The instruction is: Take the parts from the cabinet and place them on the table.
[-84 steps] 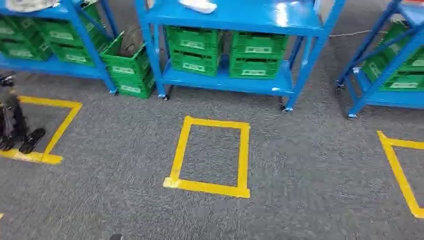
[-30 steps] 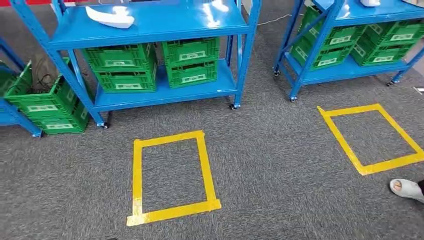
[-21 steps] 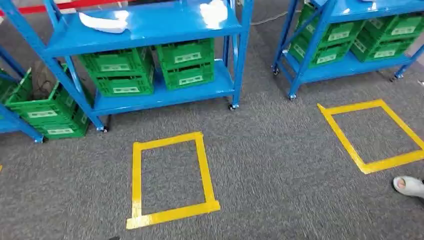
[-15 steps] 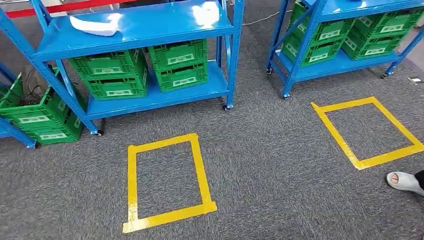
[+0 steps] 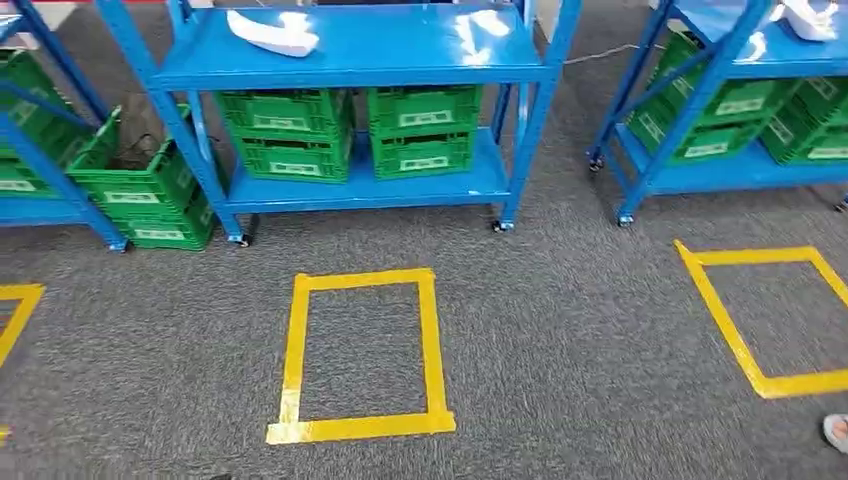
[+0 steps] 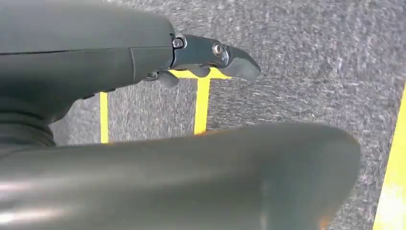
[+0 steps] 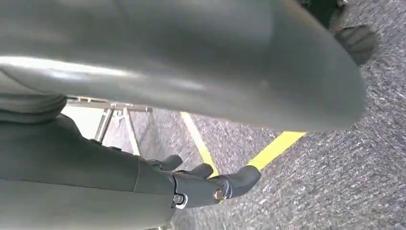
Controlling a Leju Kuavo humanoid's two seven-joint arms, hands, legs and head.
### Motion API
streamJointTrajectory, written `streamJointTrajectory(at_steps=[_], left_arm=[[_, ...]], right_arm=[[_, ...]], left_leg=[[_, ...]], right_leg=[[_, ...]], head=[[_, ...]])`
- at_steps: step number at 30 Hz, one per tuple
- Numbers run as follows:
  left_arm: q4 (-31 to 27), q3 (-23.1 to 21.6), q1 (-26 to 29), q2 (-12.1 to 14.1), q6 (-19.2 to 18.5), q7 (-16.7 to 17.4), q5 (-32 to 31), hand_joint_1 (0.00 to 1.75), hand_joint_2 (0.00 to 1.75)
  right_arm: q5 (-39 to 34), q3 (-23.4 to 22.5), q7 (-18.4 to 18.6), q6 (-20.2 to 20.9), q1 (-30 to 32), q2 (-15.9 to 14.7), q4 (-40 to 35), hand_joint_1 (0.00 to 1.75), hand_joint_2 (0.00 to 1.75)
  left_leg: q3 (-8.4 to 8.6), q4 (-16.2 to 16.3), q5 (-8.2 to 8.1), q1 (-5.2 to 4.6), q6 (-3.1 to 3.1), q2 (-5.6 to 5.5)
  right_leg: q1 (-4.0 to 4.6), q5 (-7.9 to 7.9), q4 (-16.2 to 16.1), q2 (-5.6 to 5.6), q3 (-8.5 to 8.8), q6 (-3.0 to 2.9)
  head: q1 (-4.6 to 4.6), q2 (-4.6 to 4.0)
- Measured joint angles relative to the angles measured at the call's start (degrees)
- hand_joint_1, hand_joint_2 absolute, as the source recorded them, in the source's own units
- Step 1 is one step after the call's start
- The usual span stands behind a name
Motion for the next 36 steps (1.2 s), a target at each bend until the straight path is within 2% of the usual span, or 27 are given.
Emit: streamJointTrajectory(at_steps=[1, 2, 5, 6, 7, 8, 9, 10, 11, 12, 13, 14, 15, 16, 17, 18, 20, 21, 22, 23, 24, 27, 28, 29, 33, 36], left_arm=[[0.0, 0.0, 0.0, 0.0, 0.0, 0.0, 0.0, 0.00, 0.00], [0.0, 0.0, -0.1, -0.1, 0.0, -0.1, 0.0, 0.00, 0.00], [0.0, 0.0, -0.1, -0.1, 0.0, -0.1, 0.0, 0.00, 0.00], [0.0, 0.0, 0.1, -0.1, 0.1, 0.0, 0.1, 0.00, 0.00], [0.0, 0.0, 0.2, -0.1, 0.1, 0.0, 0.2, 0.00, 0.00], [0.0, 0.0, 0.2, 0.0, 0.1, 0.0, 0.2, 0.00, 0.00], [0.0, 0.0, 0.0, 0.0, 0.1, 0.0, 0.2, 0.00, 0.00], [0.0, 0.0, -0.1, 0.0, 0.1, 0.0, 0.2, 0.00, 0.00], [0.0, 0.0, -0.1, -0.1, 0.1, 0.0, 0.2, 0.00, 0.00], [0.0, 0.0, 0.0, -0.1, 0.0, -0.2, 0.2, 0.00, 0.00], [0.0, 0.0, 0.1, -0.1, -0.3, -0.5, 0.2, 0.00, 0.00], [0.0, 0.0, 0.3, 0.0, -0.6, -0.8, 0.2, 0.00, 0.00], [0.0, 0.0, 0.3, 0.1, -0.6, -0.9, 0.2, 0.00, 0.00], [0.0, 0.0, 0.2, 0.2, -0.6, -1.1, 0.2, 0.00, 0.00], [0.0, 0.0, 0.0, 0.2, -0.7, -1.2, 0.2, 0.00, 0.00], [0.0, 0.0, -0.2, 0.3, -0.8, -1.2, 0.3, 0.00, 0.00], [0.0, 0.0, -0.2, 0.3, -1.0, -1.4, 0.3, 0.00, 0.00], [0.0, 0.0, 0.0, 0.2, -1.1, -1.6, 0.3, 0.00, 0.00], [0.0, 0.0, 0.1, 0.1, -1.1, -1.6, 0.3, 0.00, 0.00], [0.0, 0.0, 0.1, 0.1, -1.1, -1.6, 0.4, 0.00, 0.00], [0.0, 0.0, 0.1, 0.1, -1.1, -1.3, 0.5, 0.00, 0.00], [0.0, 0.0, 0.1, 0.1, -0.7, 0.6, 0.5, 0.00, 0.00], [0.0, 0.0, 0.1, 0.1, -0.5, 0.9, 0.6, 0.00, 0.00], [0.0, 0.0, 0.1, 0.1, -0.4, 1.1, 0.7, 0.00, 0.00], [0.0, 0.0, 0.1, 0.1, -0.1, 1.1, 0.7, 0.00, 0.00], [0.0, 0.0, 0.0, 0.1, -0.1, 1.2, 0.7, 0.00, 0.00]], right_arm=[[0.0, 0.0, 0.0, 0.0, 0.0, 0.0, 0.0, 0.00, 0.00], [0.0, 0.0, 0.0, 0.0, 0.0, 0.0, 0.0, 0.00, 0.00], [0.0, 0.0, -0.1, 0.0, -0.2, 0.0, 0.0, 0.00, 0.00], [0.0, 0.0, -0.1, 0.0, -0.4, 0.0, 0.0, 0.00, 0.00], [0.0, 0.1, -0.1, 0.0, -0.4, 0.0, 0.0, 0.00, 0.00], [0.0, 0.1, -0.1, 0.0, -0.2, 0.0, 0.0, 0.00, 0.00], [0.0, 0.1, -0.1, -0.1, -0.1, 0.0, 0.0, 0.00, 0.00], [0.0, 0.1, -0.1, -0.1, 0.0, 0.0, 0.0, 0.00, 0.00], [0.0, 0.1, -0.1, -0.3, 0.0, 0.0, 0.0, 0.00, 0.00], [0.0, 0.1, -0.2, -0.3, 0.0, 0.0, 0.0, 0.00, 0.00], [0.0, 0.1, -0.3, -0.3, 0.0, 0.0, 0.0, 0.00, 0.00], [0.0, 0.2, -0.5, -0.3, 0.0, 0.0, 0.0, 0.00, 0.00], [0.0, 0.3, -0.5, -0.3, 0.0, 0.1, 0.0, 0.00, 0.00], [0.0, 0.5, -0.6, -0.3, 0.0, 0.2, 0.0, 0.00, 0.00], [-0.1, 0.6, -0.6, -0.3, -0.1, 0.2, 0.0, 0.00, 0.00], [-0.1, 0.6, -0.7, -0.3, -0.1, 0.2, 0.0, 0.00, 0.00], [-0.1, 0.8, -0.6, -0.4, -0.2, 0.2, 0.0, 0.00, 0.00], [-0.1, 0.9, -0.6, -0.5, -0.2, 0.2, 0.0, 0.00, 0.00], [-0.2, 1.0, -0.6, -0.6, -0.2, 0.1, 0.0, 0.00, 0.00], [-0.2, 1.0, -0.5, -0.7, -0.2, 0.2, 0.0, 0.00, 0.00], [-0.2, 1.0, -0.4, -0.7, -0.2, 0.2, 0.0, 0.00, 0.00], [-0.4, 1.2, -0.2, -1.0, -0.1, 0.1, 0.0, 0.00, 0.00], [-0.5, 1.3, -0.2, -1.1, -0.2, 0.1, 0.0, 0.00, 0.00], [-0.6, 1.3, -0.2, -1.1, -0.2, 0.1, 0.0, 0.00, 0.00], [-0.7, 1.4, -0.2, -1.1, -0.2, 0.1, 0.0, 0.00, 0.00], [-0.7, 1.4, 0.0, -1.1, -0.2, 0.1, 0.0, 0.00, 0.00]], left_leg=[[-0.02, 0.0, 0.03, 0.09, -0.19, -0.56], [-0.37, 0.1, 0.03, -0.19, -0.74, -1.07], [-0.96, -0.2, 0.54, 0.58, -2.03, -2.42], [-1.42, -0.3, 0.78, 0.60, -2.59, -3.04], [-1.81, 0.6, 0.22, 0.60, -2.52, -0.78], [-2.68, 2.6, -1.10, 0.29, -2.56, 1.85], [-4.48, 6.1, -3.09, 0.29, -2.59, 2.99], [-6.85, 11.1, -5.41, 0.33, -2.72, 3.43], [-8.67, 14.9, -6.99, 0.32, -2.86, 3.50], [-9.93, 17.9, -7.75, 0.31, -2.98, 3.51], [-9.79, 18.1, -7.31, 0.33, -2.99, 3.56], [-8.34, 15.8, -5.75, 0.33, -2.91, 3.62], [-5.90, 11.7, -3.66, 0.33, -2.83, 3.74], [-2.33, 5.6, -1.22, 0.33, -2.67, 4.01], [0.06, 1.6, -0.52, 0.31, -2.47, 4.44], [0.58, 0.0, -1.66, 0.06, -2.28, 4.67], [0.51, 0.2, -1.75, -0.19, -1.67, 4.48], [0.82, 0.0, -1.62, -0.07, -1.67, 4.46], [0.89, 0.0, -1.68, -0.13, -1.62, 4.47], [0.92, 0.0, -1.65, -0.14, -1.56, 4.48], [0.89, 0.0, -1.61, -0.21, -1.50, 4.48], [1.43, 0.1, -1.48, -0.35, -1.22, 4.44], [1.30, 0.1, -1.43, -0.37, -1.14, 4.44], [1.27, 0.1, -1.37, -0.40, -1.04, 4.44], [1.24, 0.1, -1.43, -0.49, -0.96, 4.44], [1.25, 0.1, -1.46, -0.57, -0.90, 4.44]], right_leg=[[-0.12, 1.67, -4.9, 2.15, 1.90, -0.27], [-0.23, 0.63, -6.3, 4.39, 2.50, -0.63], [0.38, 0.57, -6.6, 3.19, 3.05, -1.22], [0.24, 1.14, -7.3, 2.39, 3.54, -1.98], [-0.05, 1.55, -8.0, 1.38, 3.91, -2.49], [0.12, 1.64, -8.2, 1.12, 4.05, -2.75], [0.21, 1.59, -8.2, 0.56, 3.98, -2.97], [0.35, 1.59, -8.2, -0.03, 3.88, -3.03], [0.41, 1.57, -8.2, -0.56, 3.80, -3.05], [0.45, 1.57, -8.2, -1.03, 3.72, -3.06], [0.46, 1.57, -8.1, -1.28, 3.71, -3.05], [0.45, 1.56, -8.1, -1.51, 3.69, -3.04], [0.45, 1.51, -8.0, -1.65, 3.73, -2.95], [0.44, 1.39, -7.7, -1.77, 3.78, -2.73], [0.45, 1.24, -7.4, -1.87, 3.74, -2.44], [1.02, 0.84, -6.7, -1.92, 3.13, -1.87], [0.68, 0.72, -6.8, -1.99, 2.75, -1.24], [0.67, 0.11, -6.6, -1.98, 2.79, -1.23], [0.72, -0.42, -6.8, -1.97, 2.99, -2.64], [0.77, 0.35, -6.8, -1.94, 2.98, -3.67], [0.75, 0.56, -6.8, -1.93, 2.97, -3.70], [0.64, 1.12, -7.0, -1.90, 3.03, -3.01], [0.65, 1.28, -7.0, -1.89, 3.85, -3.07], [0.63, 1.47, -7.1, -1.85, 3.78, -2.80], [0.57, 1.39, -7.4, -1.85, 3.83, -2.57], [0.36, 1.32, -7.6, -1.85, 3.85, -0.88]], head=[[0.33, 0.00], [0.33, 0.00], [0.28, 0.00], [0.39, 0.00], [0.22, 0.00], [-0.35, 0.00], [-1.02, 0.00], [-1.29, 0.00], [-1.27, 0.00], [-1.33, 0.00], [-1.42, 0.00], [-1.57, 0.00], [-1.82, 0.00], [-2.08, 0.00], [-2.34, 0.00], [-2.65, 0.00], [-2.12, 0.00], [-2.10, 0.00], [-2.03, 0.00], [-1.64, 0.00], [-1.34, 0.00], [-0.94, 0.00], [-0.74, 0.00], [-0.57, 0.00], [-0.33, 0.00], [-0.33, 0.00]])
